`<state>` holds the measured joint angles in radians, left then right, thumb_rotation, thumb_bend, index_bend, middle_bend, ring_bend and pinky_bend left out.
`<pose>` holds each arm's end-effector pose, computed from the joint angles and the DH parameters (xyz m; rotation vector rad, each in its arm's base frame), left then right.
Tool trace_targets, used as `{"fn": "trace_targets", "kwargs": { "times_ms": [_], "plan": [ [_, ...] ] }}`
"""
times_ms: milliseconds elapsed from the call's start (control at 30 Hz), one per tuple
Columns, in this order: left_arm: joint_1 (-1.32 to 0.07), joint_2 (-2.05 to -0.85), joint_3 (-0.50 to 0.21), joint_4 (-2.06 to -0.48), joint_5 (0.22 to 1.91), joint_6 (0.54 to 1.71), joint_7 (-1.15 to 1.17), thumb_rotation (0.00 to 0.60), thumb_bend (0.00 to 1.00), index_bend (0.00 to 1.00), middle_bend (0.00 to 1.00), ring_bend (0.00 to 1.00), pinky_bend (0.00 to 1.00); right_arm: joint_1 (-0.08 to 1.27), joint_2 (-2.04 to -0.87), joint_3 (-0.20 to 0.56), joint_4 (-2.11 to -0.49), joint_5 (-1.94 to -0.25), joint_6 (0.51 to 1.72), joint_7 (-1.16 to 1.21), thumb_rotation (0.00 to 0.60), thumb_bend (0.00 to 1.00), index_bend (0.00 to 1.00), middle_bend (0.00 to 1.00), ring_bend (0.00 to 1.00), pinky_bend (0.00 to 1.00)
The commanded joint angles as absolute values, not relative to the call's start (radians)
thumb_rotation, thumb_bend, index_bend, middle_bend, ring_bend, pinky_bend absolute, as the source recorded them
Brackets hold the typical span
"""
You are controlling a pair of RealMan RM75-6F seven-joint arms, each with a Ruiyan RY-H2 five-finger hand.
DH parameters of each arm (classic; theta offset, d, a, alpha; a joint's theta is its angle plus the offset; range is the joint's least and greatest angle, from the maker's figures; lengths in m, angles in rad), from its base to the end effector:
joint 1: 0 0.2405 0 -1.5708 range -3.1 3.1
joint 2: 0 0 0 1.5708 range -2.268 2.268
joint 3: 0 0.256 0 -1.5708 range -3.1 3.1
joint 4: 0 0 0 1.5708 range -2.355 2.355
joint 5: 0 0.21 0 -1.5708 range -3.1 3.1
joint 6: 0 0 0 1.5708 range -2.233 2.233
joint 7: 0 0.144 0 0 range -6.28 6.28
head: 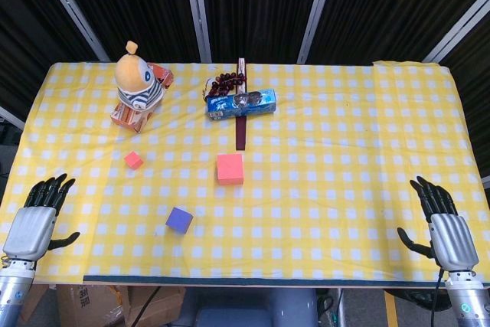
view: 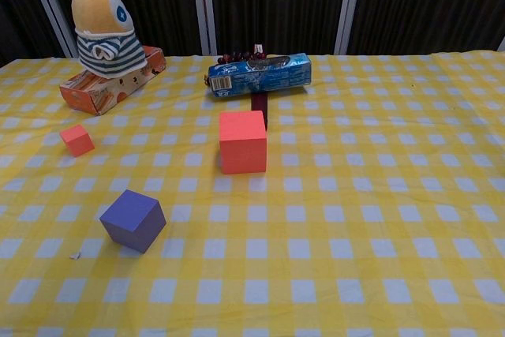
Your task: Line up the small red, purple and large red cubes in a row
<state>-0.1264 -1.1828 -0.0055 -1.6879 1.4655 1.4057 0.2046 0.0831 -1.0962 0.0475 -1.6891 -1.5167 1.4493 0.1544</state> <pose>-0.2931 0.1809 0.1169 -1.4971 -0.9306 -0.7976 -0.2973 -0.1786 0.1533 1.3472 -1.0886 1.0477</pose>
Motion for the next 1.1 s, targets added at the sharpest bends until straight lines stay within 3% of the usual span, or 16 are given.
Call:
{"fn": "trace_targets", "kwargs": {
  "times_ms": [33, 433, 667, 867, 1100],
  "plan": [
    [-0.126, -1.182, -0.005, -1.688, 1.466, 1.406, 0.204, 0.6, 0.13, 0.0, 0.0, 0.0, 0.0, 0.083, -1.095, 0.047, -1.69, -1.517, 1.449, 0.155, 0.6, 0.37, 0.0, 0.0, 0.0, 0.0],
    [-0.166, -1.166, 0.006, -1.69, 1.504, 1.347, 0.192, 0.6, 0.13, 0.0, 0.0, 0.0, 0.02, 0.08, -1.097, 0.045, -1.69, -1.522, 1.455, 0.153, 0.6, 0.36, 0.0, 0.0, 0.0, 0.0],
    [-0.292, -1.156, -0.015, -1.698, 1.54, 1.186, 0.246, 0.6, 0.21, 0.11, 0.0, 0.0, 0.08, 0.082, -1.097, 0.047, -1.689, -1.52, 1.453, 0.158, 0.6, 0.37, 0.0, 0.0, 0.0, 0.0],
    [-0.411, -1.21, -0.064, -1.74, 1.476, 1.027, 0.343, 0.6, 0.23, 0.17, 0.0, 0.0, 0.08, 0.081, -1.096, 0.049, -1.69, -1.517, 1.454, 0.166, 0.6, 0.36, 0.0, 0.0, 0.0, 0.0],
    [-0.491, -1.302, -0.093, -1.753, 1.355, 0.923, 0.472, 0.6, 0.23, 0.21, 0.0, 0.0, 0.08, 0.081, -1.095, 0.05, -1.689, -1.515, 1.453, 0.174, 0.6, 0.36, 0.0, 0.0, 0.0, 0.0]
  ]
}}
